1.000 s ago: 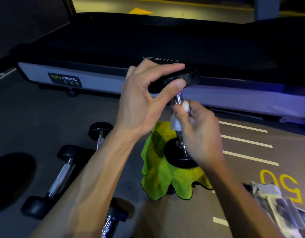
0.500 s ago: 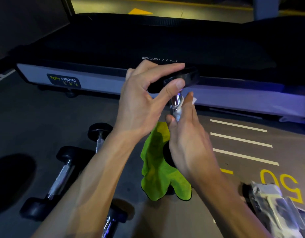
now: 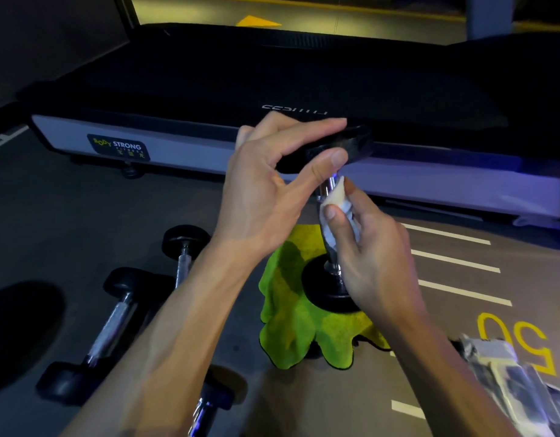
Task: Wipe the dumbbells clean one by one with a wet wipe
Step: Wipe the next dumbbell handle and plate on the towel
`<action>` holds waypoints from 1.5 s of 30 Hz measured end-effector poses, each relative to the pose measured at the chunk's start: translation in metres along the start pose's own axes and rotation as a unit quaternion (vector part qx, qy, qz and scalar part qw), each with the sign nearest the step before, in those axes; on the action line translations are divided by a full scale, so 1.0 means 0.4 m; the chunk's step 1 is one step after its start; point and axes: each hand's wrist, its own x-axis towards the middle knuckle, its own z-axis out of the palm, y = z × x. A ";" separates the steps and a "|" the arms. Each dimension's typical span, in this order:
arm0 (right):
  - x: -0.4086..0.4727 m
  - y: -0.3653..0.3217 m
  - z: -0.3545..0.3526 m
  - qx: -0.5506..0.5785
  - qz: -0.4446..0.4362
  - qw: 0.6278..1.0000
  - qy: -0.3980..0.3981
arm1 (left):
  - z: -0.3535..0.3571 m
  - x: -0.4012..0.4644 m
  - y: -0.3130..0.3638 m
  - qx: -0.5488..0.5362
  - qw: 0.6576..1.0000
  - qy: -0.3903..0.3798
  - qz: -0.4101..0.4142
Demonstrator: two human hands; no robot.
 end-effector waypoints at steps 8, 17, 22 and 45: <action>0.016 0.031 0.013 0.076 0.004 0.997 -0.002 | 0.011 -0.002 0.025 -0.007 1.000 0.005 -0.019; 0.025 0.050 0.009 0.244 -0.024 0.970 0.002 | -0.008 -0.005 0.060 -0.052 0.998 -0.029 0.020; 0.033 0.073 0.016 0.294 -0.027 0.953 -0.073 | -0.027 -0.009 0.023 -0.007 0.998 -0.058 0.026; -0.007 0.047 -0.002 0.242 -0.019 0.969 0.048 | 0.060 0.015 0.044 0.015 1.000 -0.012 -0.004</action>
